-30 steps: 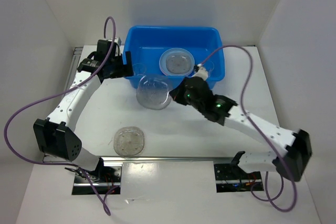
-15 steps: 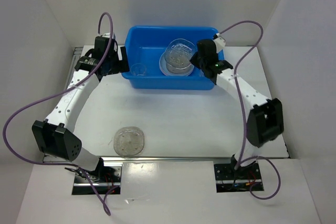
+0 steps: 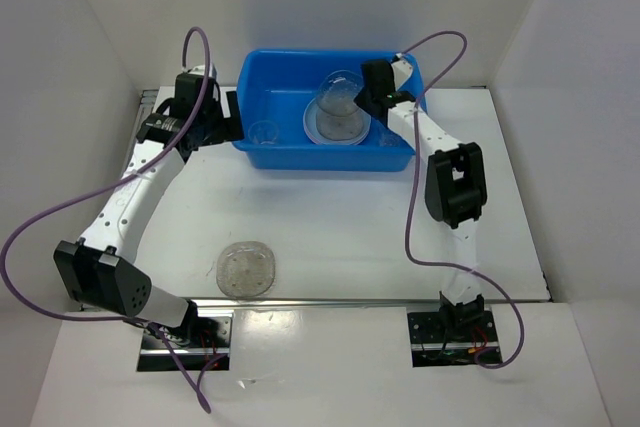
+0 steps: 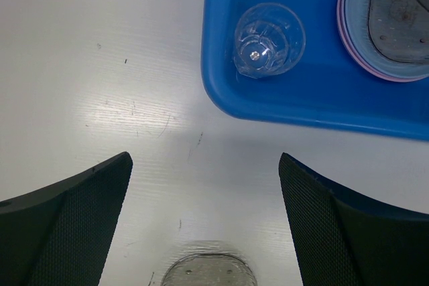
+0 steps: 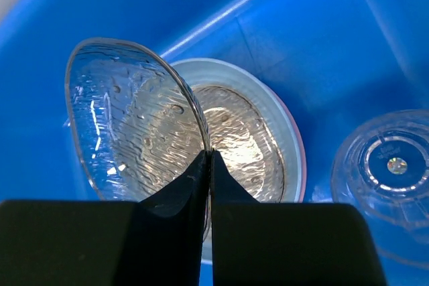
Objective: Place the mixed dishes into the plastic bin
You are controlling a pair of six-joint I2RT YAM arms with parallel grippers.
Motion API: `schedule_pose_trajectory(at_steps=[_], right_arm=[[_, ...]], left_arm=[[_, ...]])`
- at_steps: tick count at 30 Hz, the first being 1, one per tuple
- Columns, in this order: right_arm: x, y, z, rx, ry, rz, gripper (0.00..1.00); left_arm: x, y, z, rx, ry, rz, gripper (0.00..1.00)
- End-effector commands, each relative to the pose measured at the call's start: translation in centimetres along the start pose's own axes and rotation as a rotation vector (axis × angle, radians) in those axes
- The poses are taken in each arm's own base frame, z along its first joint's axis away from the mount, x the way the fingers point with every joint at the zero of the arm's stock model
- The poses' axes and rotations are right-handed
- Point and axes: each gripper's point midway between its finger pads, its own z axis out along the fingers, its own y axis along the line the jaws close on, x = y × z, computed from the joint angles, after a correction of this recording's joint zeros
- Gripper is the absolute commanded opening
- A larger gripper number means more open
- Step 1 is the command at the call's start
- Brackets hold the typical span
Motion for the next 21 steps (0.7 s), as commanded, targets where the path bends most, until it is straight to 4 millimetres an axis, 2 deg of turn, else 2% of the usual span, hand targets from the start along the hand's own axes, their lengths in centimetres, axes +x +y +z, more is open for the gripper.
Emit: schedule_pose_trajectory(at_steps=[1,4,6,7,10,11,12,13,14,15,17,18,19,20,21], right_arm=[[-0.8,0.5,0.3,0.012,-0.012,0.000,0.09],[-0.4,0.5,0.5,0.014,0.005,-0.005,0.30],[0.1,-0.4,0.6,0.043,0.012,-0.027,0.36],[-1.3,0.4,-0.7,0.017,-0.013,-0.014,0.39],[-2.9,0.5,-2.4,0.008,-0.059,-0.017,0.44],[-4.7,1.2,-4.1,-0.017,-0.096,-0.014,0.44],[-4.9,1.0,-4.8,-0.019,-0.098,-0.022,0.44],[-5.5,1.2,-5.7,-0.031,-0.111,-0.033,0.44],[-7.6,2.0,-8.2,-0.071,-0.151,-0.020,0.46],[-7.1,1.2,-8.8,-0.066,-0.147,-0.036,0.46],[-8.5,1.2,-11.0,-0.094,-0.192,-0.030,0.47],[-9.6,0.8,-13.1,-0.099,-0.221,-0.033,0.47],[-10.5,0.3,-13.8,-0.094,-0.241,-0.023,0.47],[-10.7,0.1,-14.7,-0.095,-0.245,-0.035,0.47],[-11.4,0.0,-16.3,-0.112,-0.262,-0.025,0.47]], left_arm=[[-0.5,-0.3,-0.6,0.023,-0.033,0.003,0.97],[-0.7,-0.3,-0.9,0.026,-0.041,0.001,0.97],[-0.7,-0.4,-0.9,0.034,-0.038,0.001,0.97],[-0.6,-0.4,-0.9,0.034,-0.038,0.001,0.97],[-0.6,-0.6,-0.9,0.043,-0.035,0.002,0.97],[-0.1,-0.7,-1.2,0.056,-0.022,0.004,0.97],[0.0,-0.9,-1.2,0.071,-0.017,0.004,0.97],[1.1,-1.1,-1.4,0.093,0.015,0.009,0.97],[1.9,-1.3,-1.8,0.104,0.037,0.018,0.97],[2.7,-1.0,-1.7,0.096,0.061,0.023,0.95],[4.8,-1.0,-2.2,0.078,0.118,0.058,0.92],[6.2,-1.4,-2.0,0.072,0.162,0.087,0.91],[7.1,-1.6,-1.9,0.071,0.197,0.105,0.89],[8.9,-1.6,-1.5,0.045,0.267,0.124,0.86],[10.2,-2.7,-1.7,0.060,0.308,0.166,0.84]])
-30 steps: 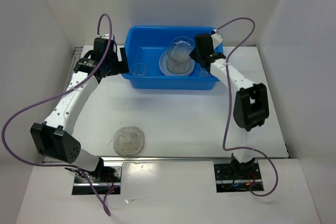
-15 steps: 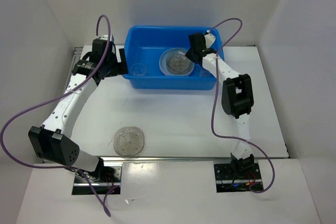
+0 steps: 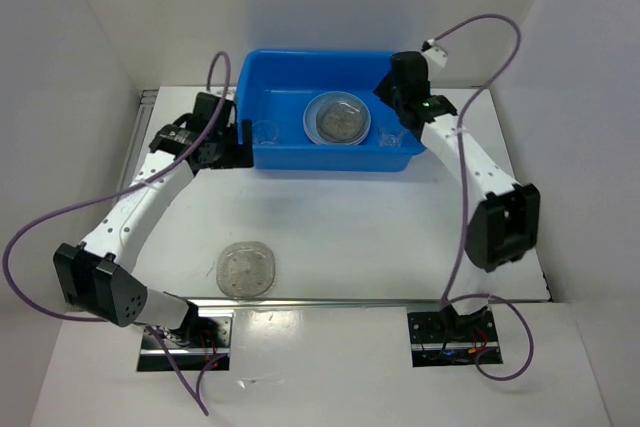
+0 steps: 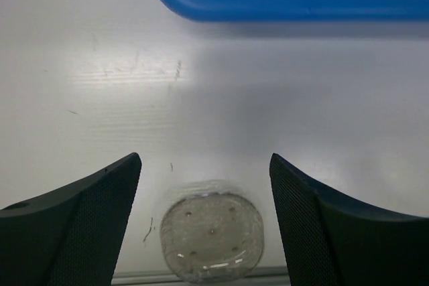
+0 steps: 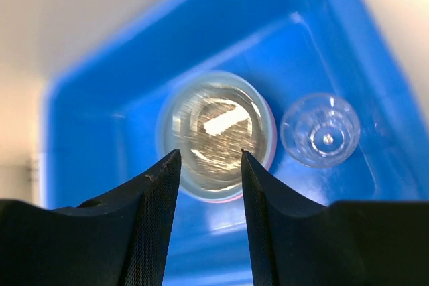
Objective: Place the mixed dishes into the plastic bin
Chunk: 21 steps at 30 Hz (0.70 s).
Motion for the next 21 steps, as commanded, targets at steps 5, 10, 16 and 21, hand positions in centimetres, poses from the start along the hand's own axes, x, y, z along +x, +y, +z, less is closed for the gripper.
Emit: schedule_pose_trajectory(at_steps=[5,10,16,21], right_arm=[[-7.4,-0.9,-8.1,-0.062,-0.206,0.014,0.48],[-8.2,-3.5,-10.3,-0.042,-0.232,0.019,0.48],[-8.8,-6.2,-11.5,-0.006,-0.257,0.017,0.48],[-7.9,-6.3,-11.7,-0.023,-0.233,0.010,0.50]], left_arm=[[10.4,-1.3,1.5,-0.086,0.367,0.145,0.84],[14.5,-2.3,0.8,-0.001,0.504,0.122,0.84],[18.2,-4.4,0.7,0.056,0.576,0.025,0.84],[20.5,-6.2,1.7,0.166,0.614,-0.048,0.80]])
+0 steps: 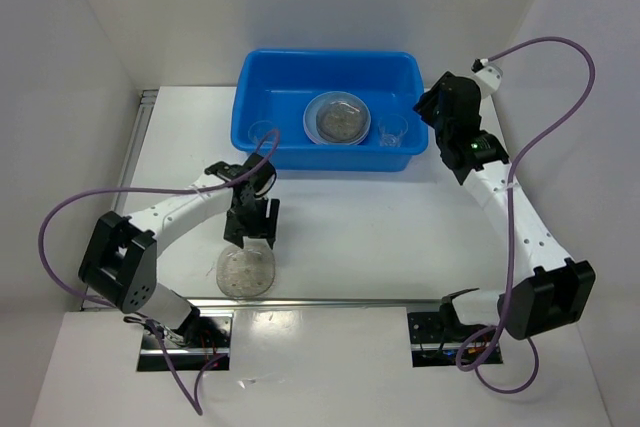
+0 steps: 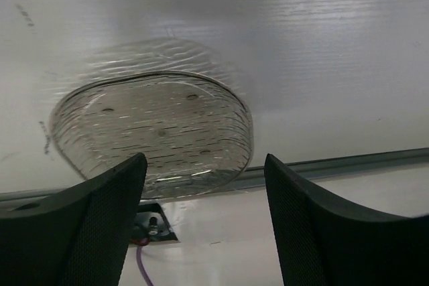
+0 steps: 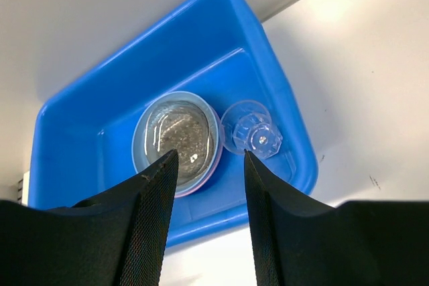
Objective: Place the mixed dishes into the plastic bin
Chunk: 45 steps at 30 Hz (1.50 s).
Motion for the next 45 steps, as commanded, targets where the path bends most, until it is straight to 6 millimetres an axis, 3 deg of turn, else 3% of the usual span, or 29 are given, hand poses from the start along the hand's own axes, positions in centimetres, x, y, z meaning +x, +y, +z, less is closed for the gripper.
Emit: schedule_pose_trajectory(at_steps=[1,2,8,16,19,23,31,37,41,45], right_arm=[[-1.2,0.1,-1.0,-0.028,-0.035,0.002,0.50],[-1.2,0.1,-1.0,-0.028,-0.035,0.002,0.50],[-0.8,-0.2,-1.1,-0.024,-0.029,-0.001,0.50],[-0.3,-0.8,-1.8,-0.026,-0.017,0.004,0.51],[0.1,-0.9,-2.0,-0.029,-0.004,0.010,0.51],[0.8,-1.6,-2.3,-0.018,0.010,0.011,0.51],[0.8,-2.1,-3.1,-0.023,0.004,0.014,0.51],[2.2,-2.8,-3.0,-0.013,0.032,0.002,0.51],[2.6,-2.9,-3.1,-0.020,0.037,0.011,0.51],[3.0,-3.1,-3.2,-0.026,0.044,0.020,0.51]], left_arm=[[0.1,-3.3,0.1,0.177,-0.011,-0.037,0.78],[-0.1,-4.0,0.0,0.216,-0.017,-0.032,0.73],[2.7,-5.4,2.3,0.135,0.053,0.046,0.68],[2.8,-3.3,4.1,-0.104,-0.045,-0.023,0.48],[2.5,-3.2,4.2,-0.129,-0.076,-0.080,0.41],[3.6,-2.6,5.4,-0.173,-0.060,-0.110,0.31],[5.1,-1.3,7.4,-0.307,-0.063,-0.122,0.25],[4.9,-0.7,7.0,-0.343,-0.092,-0.176,0.00],[4.2,-0.2,5.4,-0.366,-0.133,-0.180,0.00],[1.8,-0.9,1.8,-0.372,-0.218,-0.160,0.00]])
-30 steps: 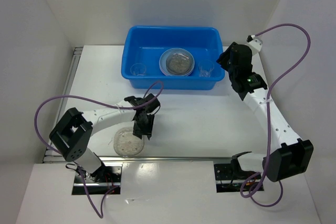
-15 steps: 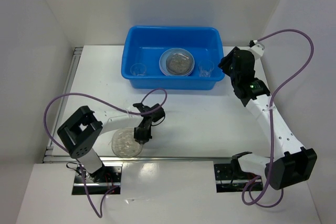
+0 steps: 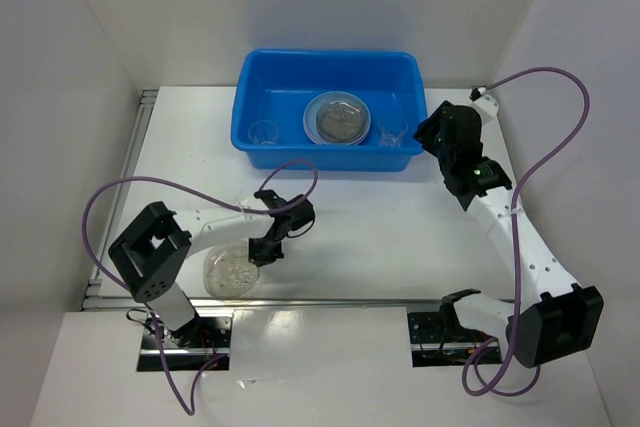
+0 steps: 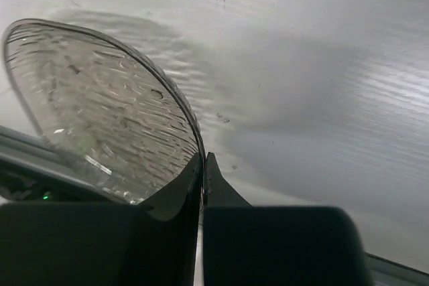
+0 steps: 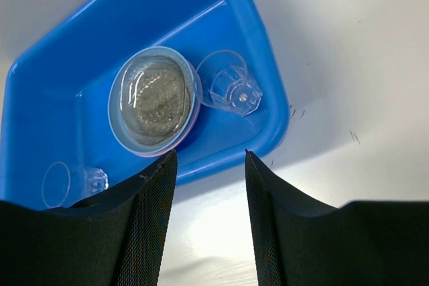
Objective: Place the mixed dishes into the plastic bin
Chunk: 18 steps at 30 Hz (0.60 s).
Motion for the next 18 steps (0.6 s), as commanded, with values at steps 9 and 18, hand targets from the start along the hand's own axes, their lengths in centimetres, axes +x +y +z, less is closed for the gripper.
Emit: schedule_pose_trajectory(at_steps=[9,18], right_arm=[[-1.7,0.8,-1.7,-0.062,-0.056,0.056,0.51],[-3.6,1.5,-2.4,-0.075,-0.102,0.074,0.51]], left_arm=[[-10.6,-0.8,-12.9,-0.005,-0.340,0.093,0.00],[-20.2,-4.2,-23.3,0.088,-0.663,0.127,0.00]])
